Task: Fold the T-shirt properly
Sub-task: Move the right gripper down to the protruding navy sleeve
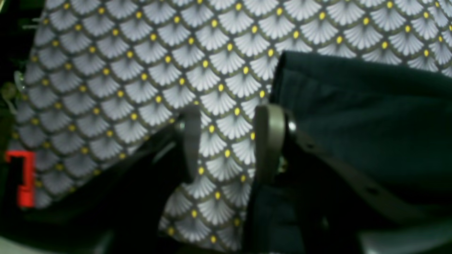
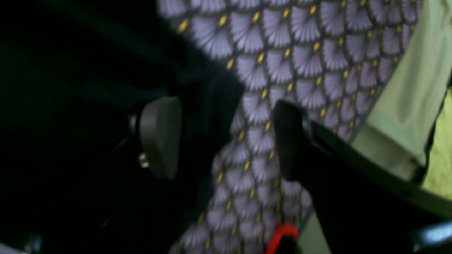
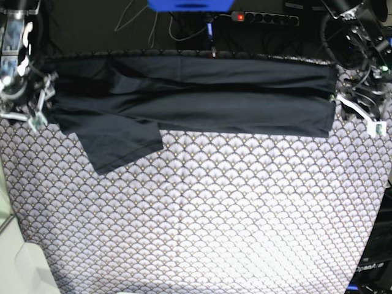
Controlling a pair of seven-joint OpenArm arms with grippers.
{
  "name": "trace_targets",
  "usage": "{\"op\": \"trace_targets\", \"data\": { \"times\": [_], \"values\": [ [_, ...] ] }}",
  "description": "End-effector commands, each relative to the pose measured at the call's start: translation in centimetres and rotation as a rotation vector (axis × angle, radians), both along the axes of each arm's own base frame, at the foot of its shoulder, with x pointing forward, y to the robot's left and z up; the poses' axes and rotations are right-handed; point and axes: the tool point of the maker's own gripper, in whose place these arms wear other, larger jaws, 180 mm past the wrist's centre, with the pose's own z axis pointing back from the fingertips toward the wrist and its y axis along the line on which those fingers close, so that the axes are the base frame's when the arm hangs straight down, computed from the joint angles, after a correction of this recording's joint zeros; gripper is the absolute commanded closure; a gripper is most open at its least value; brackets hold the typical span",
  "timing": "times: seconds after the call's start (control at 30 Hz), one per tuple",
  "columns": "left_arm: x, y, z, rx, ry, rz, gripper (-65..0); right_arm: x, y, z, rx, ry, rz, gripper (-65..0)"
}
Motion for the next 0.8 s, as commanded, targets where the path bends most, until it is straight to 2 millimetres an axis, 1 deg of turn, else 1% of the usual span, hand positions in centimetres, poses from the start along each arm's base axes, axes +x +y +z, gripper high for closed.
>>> {"op": "trace_targets", "data": {
  "times": [0.0,0.1,0.17,0.3,0.33,0.37,0.47,0.5,0.57,0.63,0.7,0.77],
  "values": [
    [0.6,0.6,0.9,0.014,-0.032,-0.001,-24.8,0.8,0.1,1.6,-0.01,-0.054,0.022,-41.9],
    [0.4,0.7,0.5,0.008,-0.021,0.003,-24.8,-0.8,-0.2,2.0,-0.026,-0.046,0.022,-41.9],
    [0.4,0.8,0.4,0.007,-0.017,0.004,-24.8,-1.8,-0.4,1.7,-0.029,-0.025,0.019,-41.9],
    [0.1,1.1,0.4,0.011,-0.012,0.009,-24.8,-2.7,-0.6,1.2,-0.03,-0.003,0.012,-41.9],
    [0.0,1.1,0.3,0.011,-0.011,0.009,-24.8,-2.9,-1.1,1.4,-0.036,-0.004,0.001,-41.9],
    [0.0,1.1,0.3,0.011,-0.011,0.009,-24.8,-2.8,-1.7,2.1,-0.047,-0.023,-0.015,-41.9],
    [0.0,1.2,0.4,0.016,-0.009,0.008,-24.8,-2.2,-3.0,3.4,-0.051,-0.081,-0.042,-41.9],
    [0.0,1.5,0.6,0.023,-0.009,0.007,-24.8,-1.7,-3.1,4.1,-0.054,-0.106,-0.043,-42.0],
    [0.0,1.6,0.6,0.025,-0.01,0.008,-24.8,0.0,-3.2,5.7,-0.067,-0.163,-0.045,-42.2],
    [0.1,1.5,0.9,0.028,-0.017,0.004,-24.8,1.2,-3.4,6.9,-0.079,-0.197,-0.046,-42.3],
    [0.1,1.5,0.9,0.028,-0.017,0.004,-24.8,2.7,-3.2,8.3,-0.093,-0.236,-0.044,-42.3],
    [0.2,1.4,0.9,0.028,-0.019,0.001,-24.8,4.2,-2.7,9.1,-0.096,-0.26,-0.038,-42.3]
  ]
}}
